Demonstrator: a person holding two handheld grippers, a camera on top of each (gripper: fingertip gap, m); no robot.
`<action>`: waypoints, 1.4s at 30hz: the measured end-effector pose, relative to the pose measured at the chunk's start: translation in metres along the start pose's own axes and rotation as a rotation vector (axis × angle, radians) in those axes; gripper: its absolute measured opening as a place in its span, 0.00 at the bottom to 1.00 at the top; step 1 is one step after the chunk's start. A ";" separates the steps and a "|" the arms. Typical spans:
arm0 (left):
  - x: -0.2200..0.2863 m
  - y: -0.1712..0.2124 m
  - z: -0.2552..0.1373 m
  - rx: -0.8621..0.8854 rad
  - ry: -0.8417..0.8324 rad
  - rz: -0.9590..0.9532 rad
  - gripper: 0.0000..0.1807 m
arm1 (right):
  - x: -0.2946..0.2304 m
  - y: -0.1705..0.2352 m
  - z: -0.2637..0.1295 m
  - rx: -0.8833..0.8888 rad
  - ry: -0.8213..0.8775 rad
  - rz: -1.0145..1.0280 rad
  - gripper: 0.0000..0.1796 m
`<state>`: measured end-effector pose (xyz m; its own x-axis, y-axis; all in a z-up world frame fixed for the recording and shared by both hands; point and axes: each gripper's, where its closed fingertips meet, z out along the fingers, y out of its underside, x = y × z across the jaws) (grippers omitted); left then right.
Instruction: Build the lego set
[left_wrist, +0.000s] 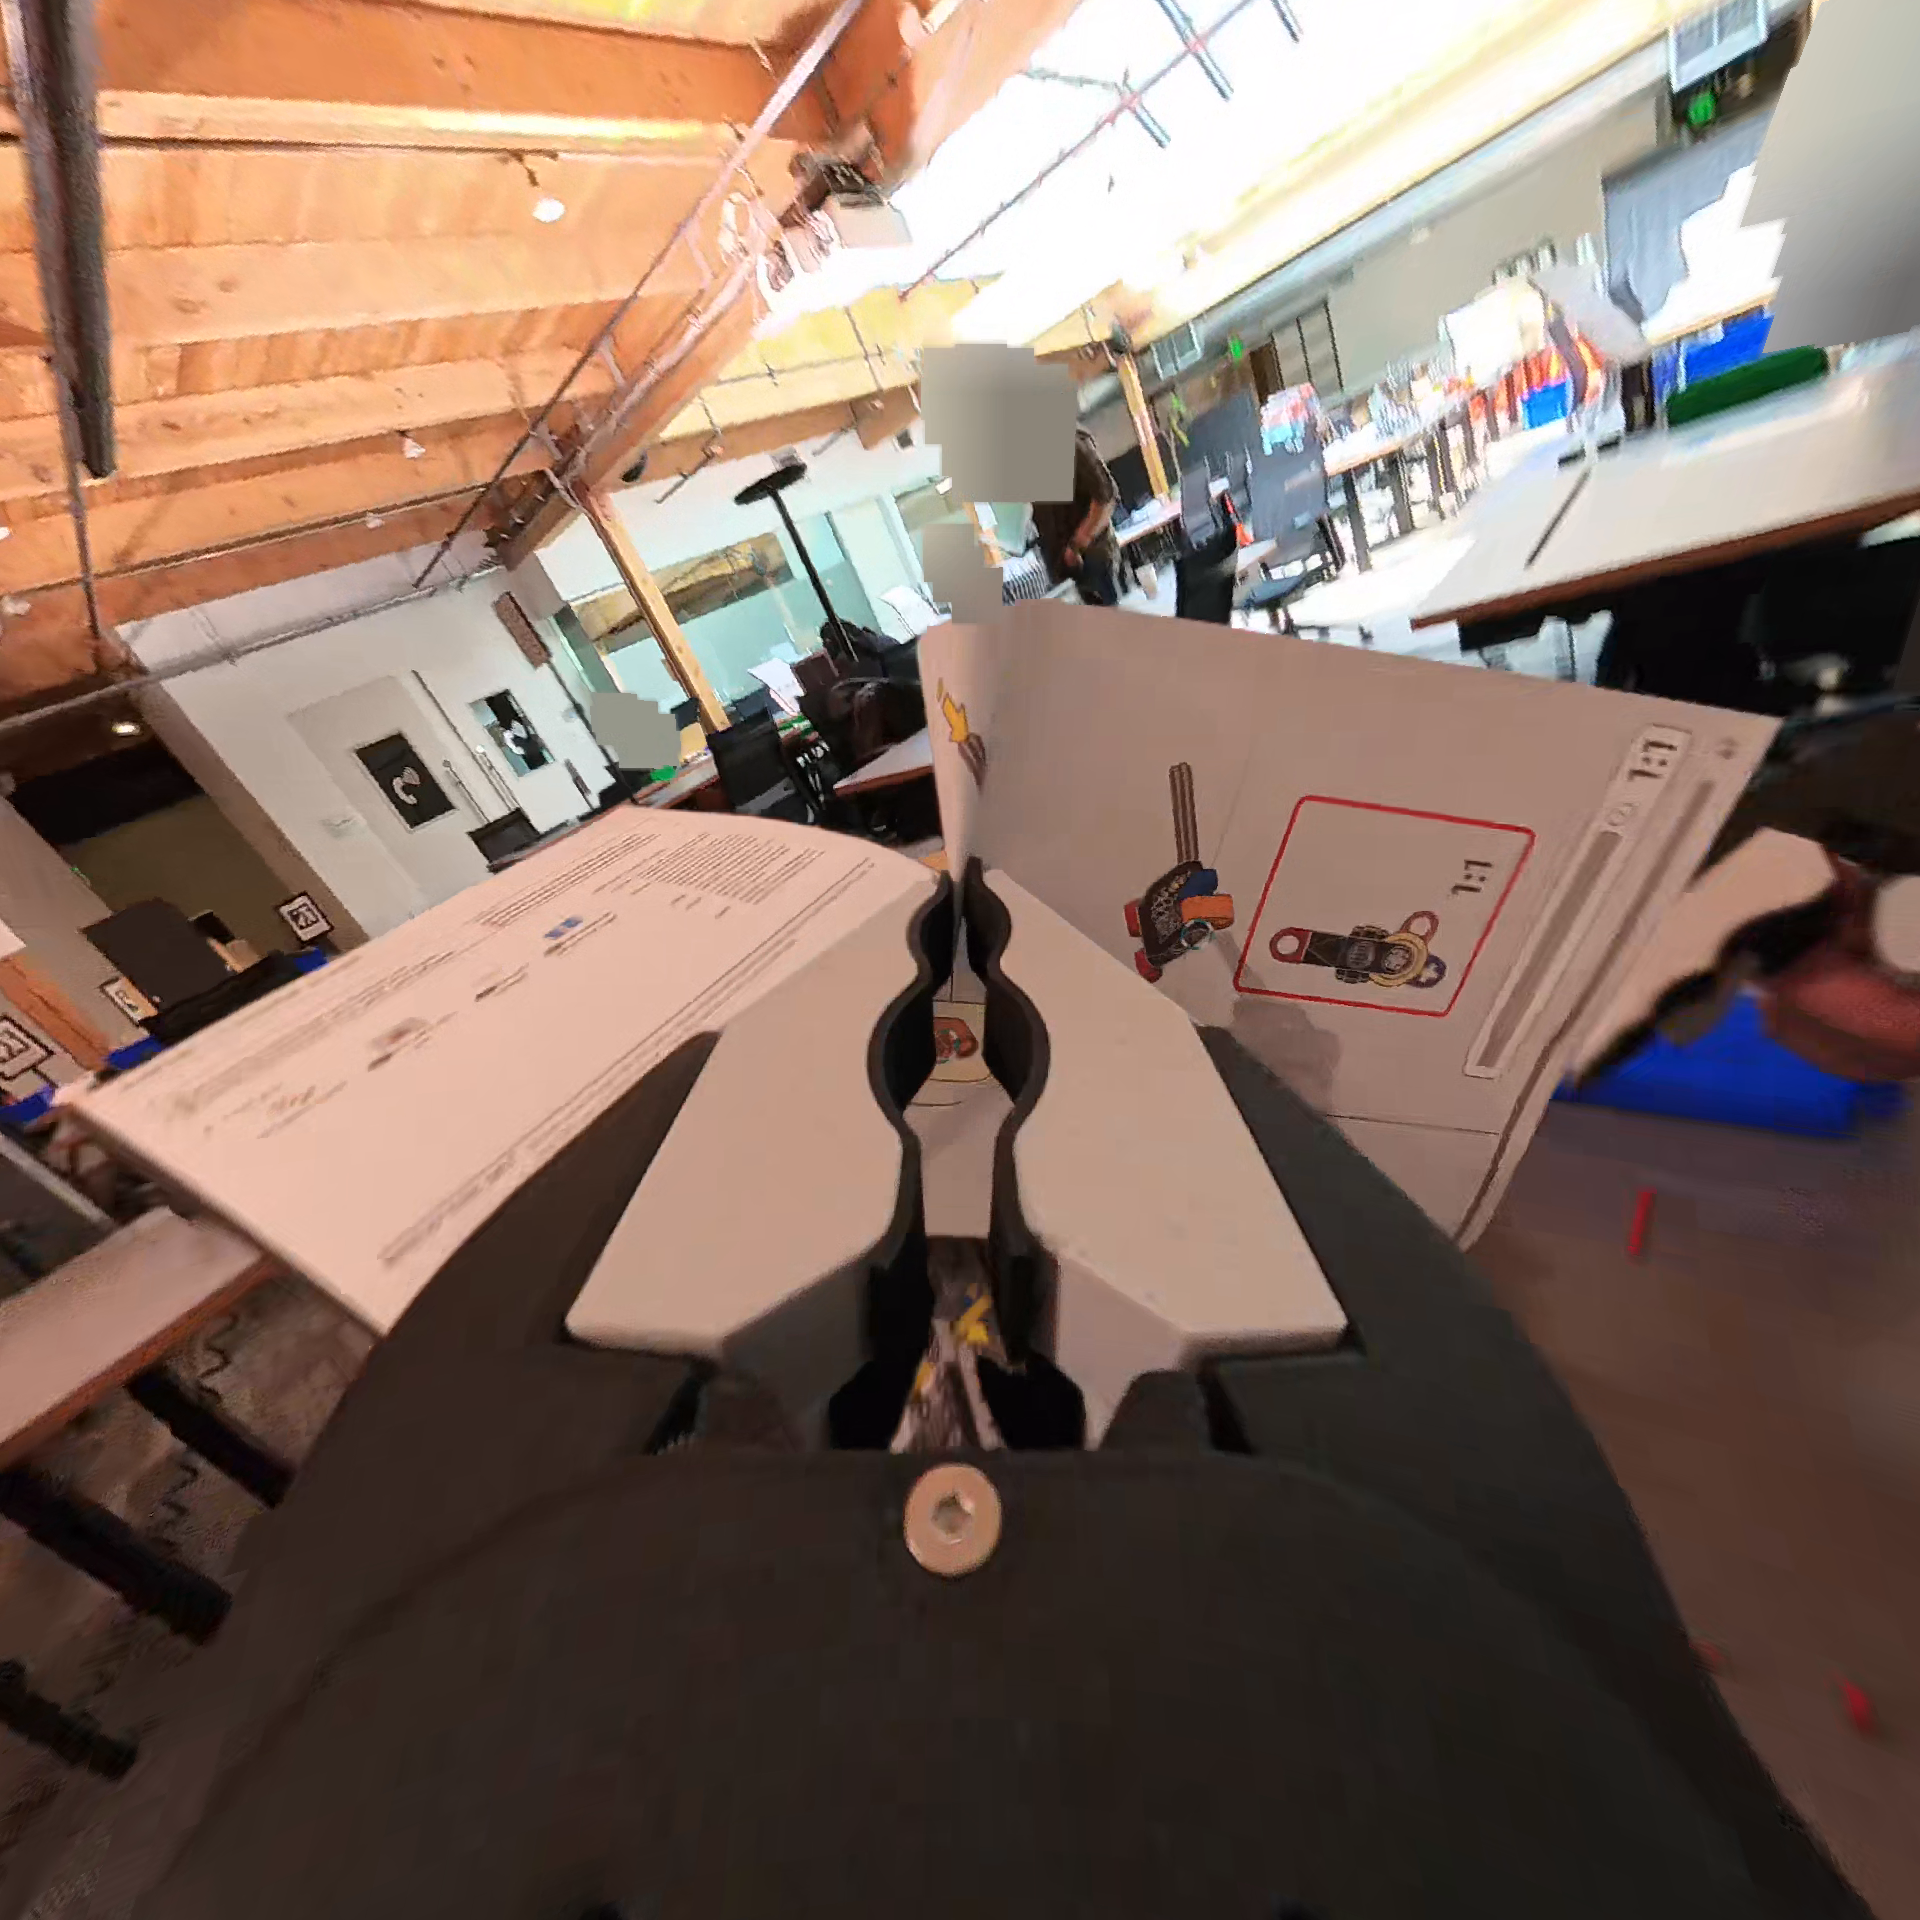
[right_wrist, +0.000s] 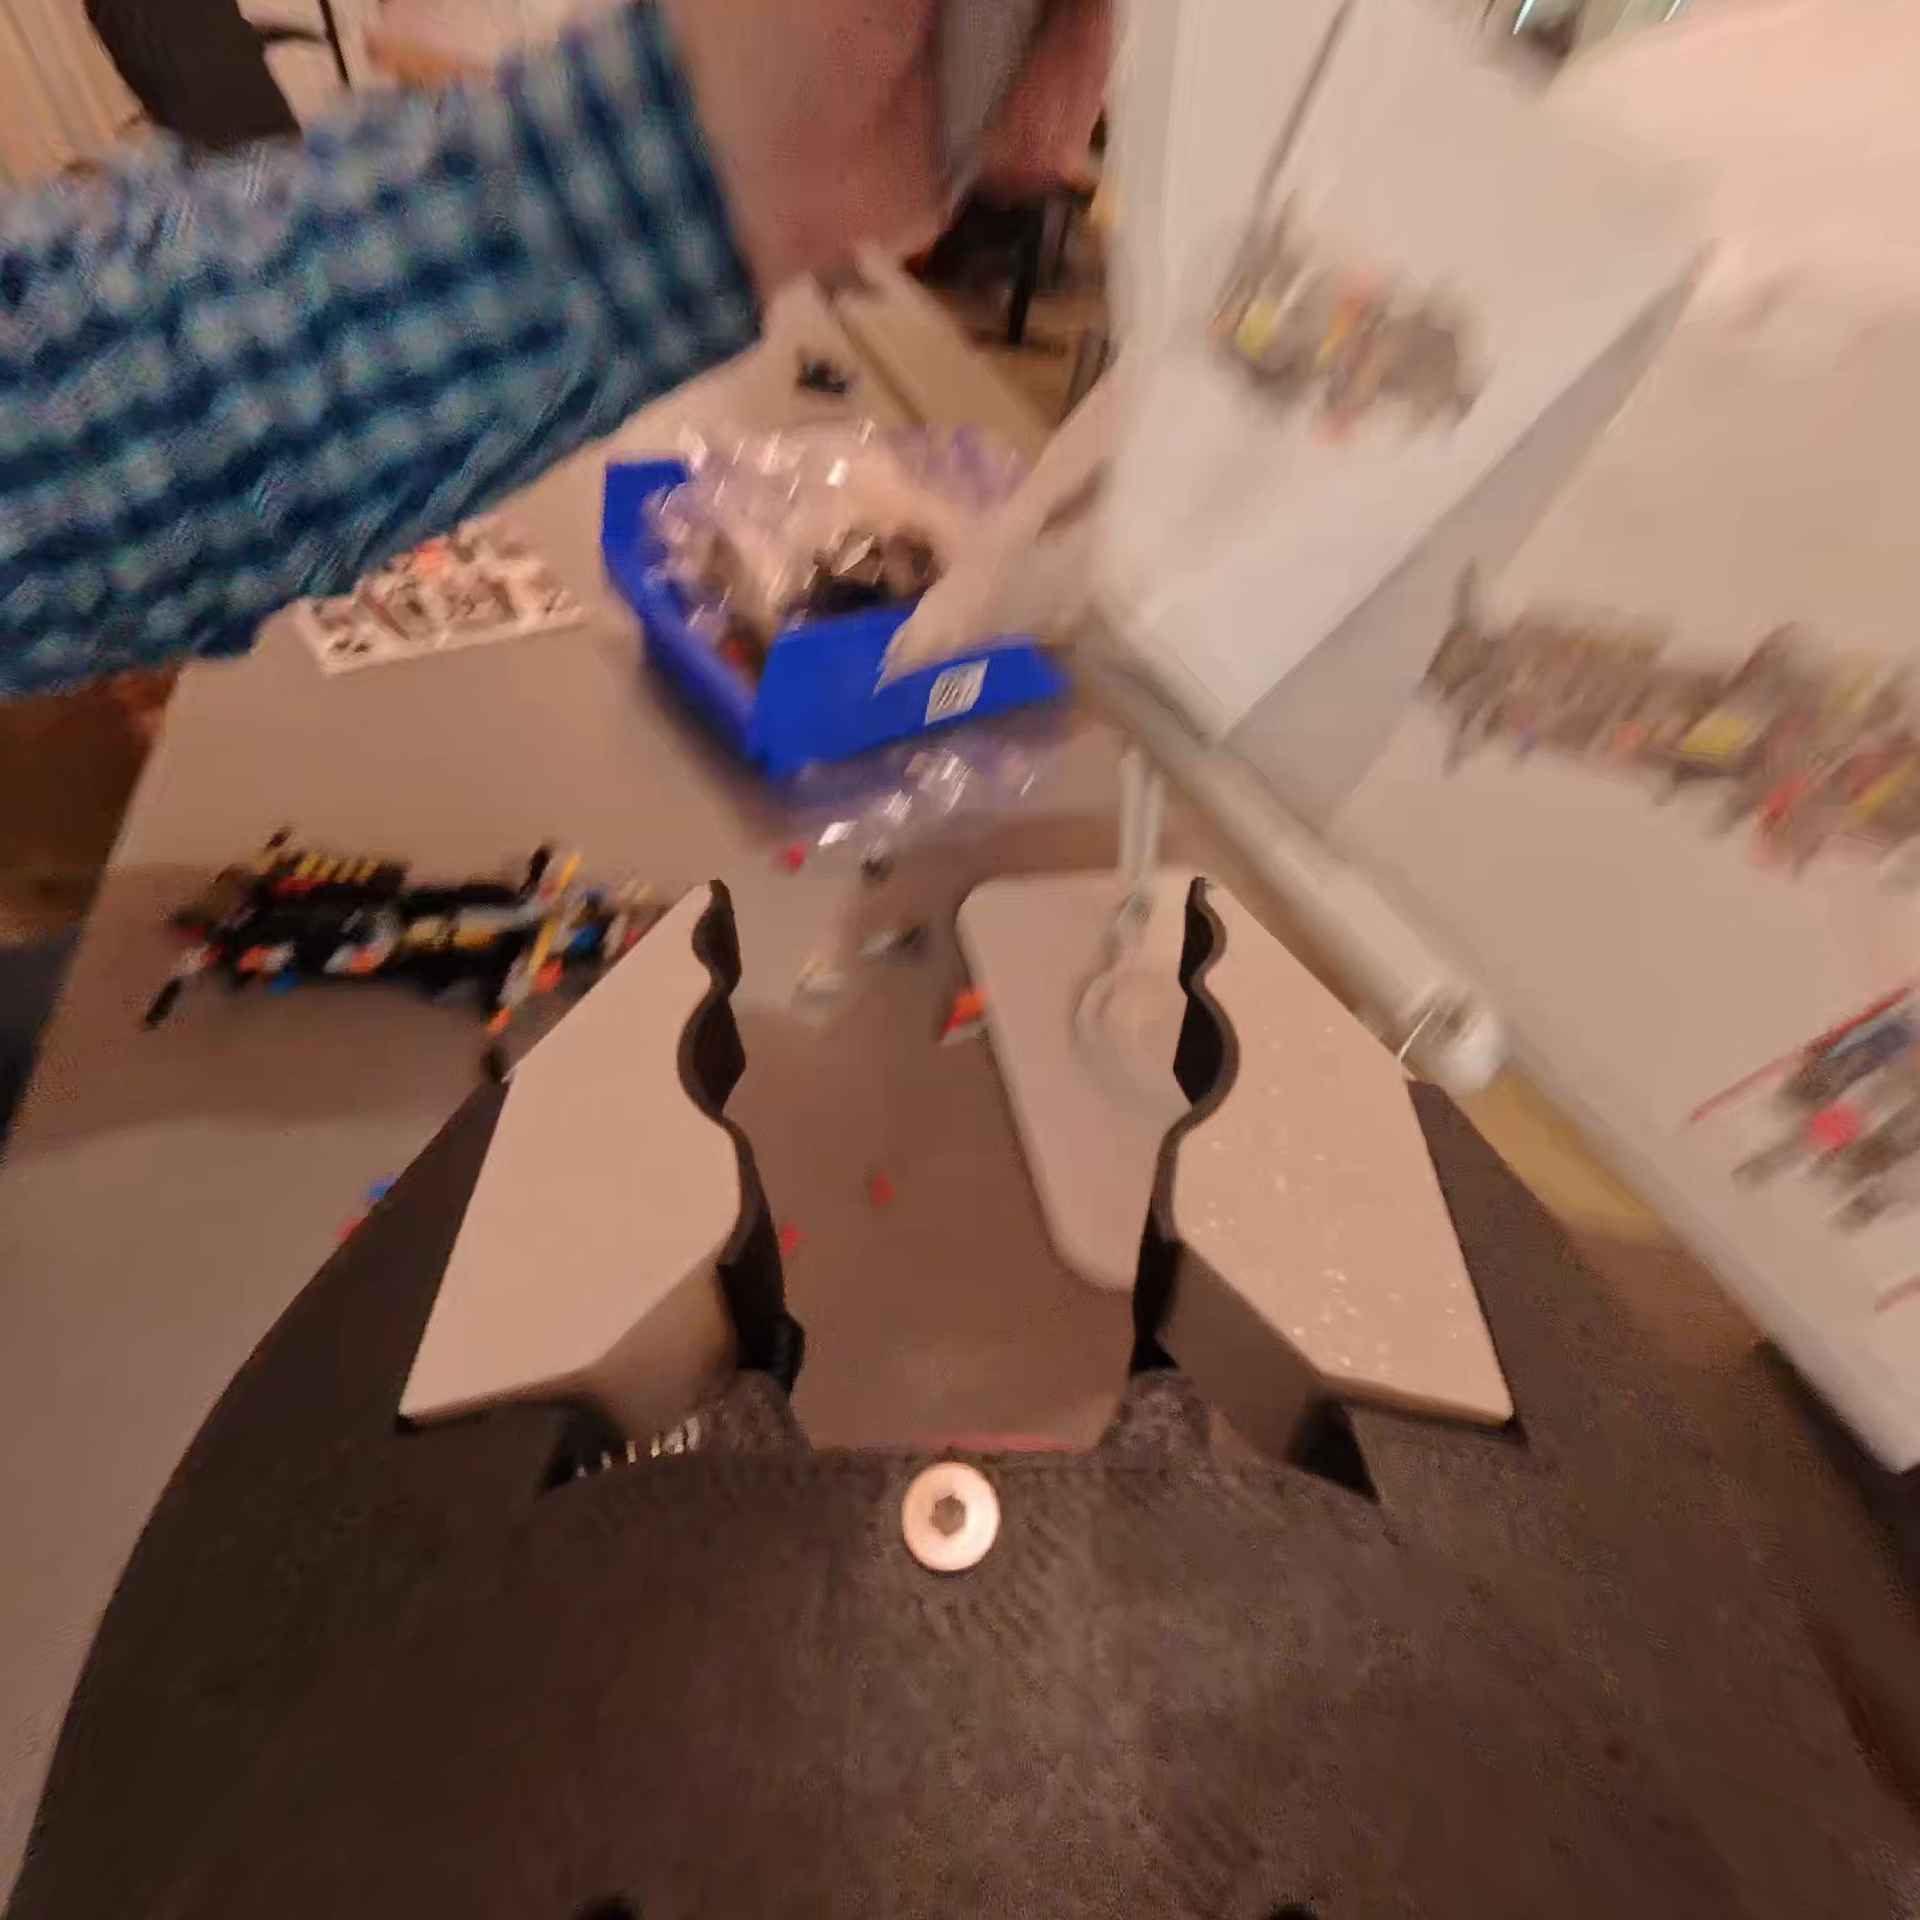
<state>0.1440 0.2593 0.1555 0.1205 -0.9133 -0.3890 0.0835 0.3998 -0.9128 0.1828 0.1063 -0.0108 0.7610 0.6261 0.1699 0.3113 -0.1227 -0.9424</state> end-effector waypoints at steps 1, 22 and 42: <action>-0.005 0.003 -0.011 0.021 -0.013 -0.031 0.00 | 0.012 -0.019 0.011 0.029 0.021 -0.030 0.48; -0.029 0.126 -0.106 -0.232 0.009 -0.640 0.35 | 0.004 -0.024 0.215 -0.311 -0.114 -0.268 0.56; -0.059 0.143 -0.116 -0.331 -0.086 -0.534 0.00 | -0.009 -0.031 0.225 -0.249 -0.136 -0.299 0.56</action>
<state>0.0345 0.3617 0.0335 0.2270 -0.9652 0.1298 -0.1550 -0.1674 -0.9736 0.0384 0.2778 -0.0479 0.5387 0.7567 0.3704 0.6485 -0.0917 -0.7557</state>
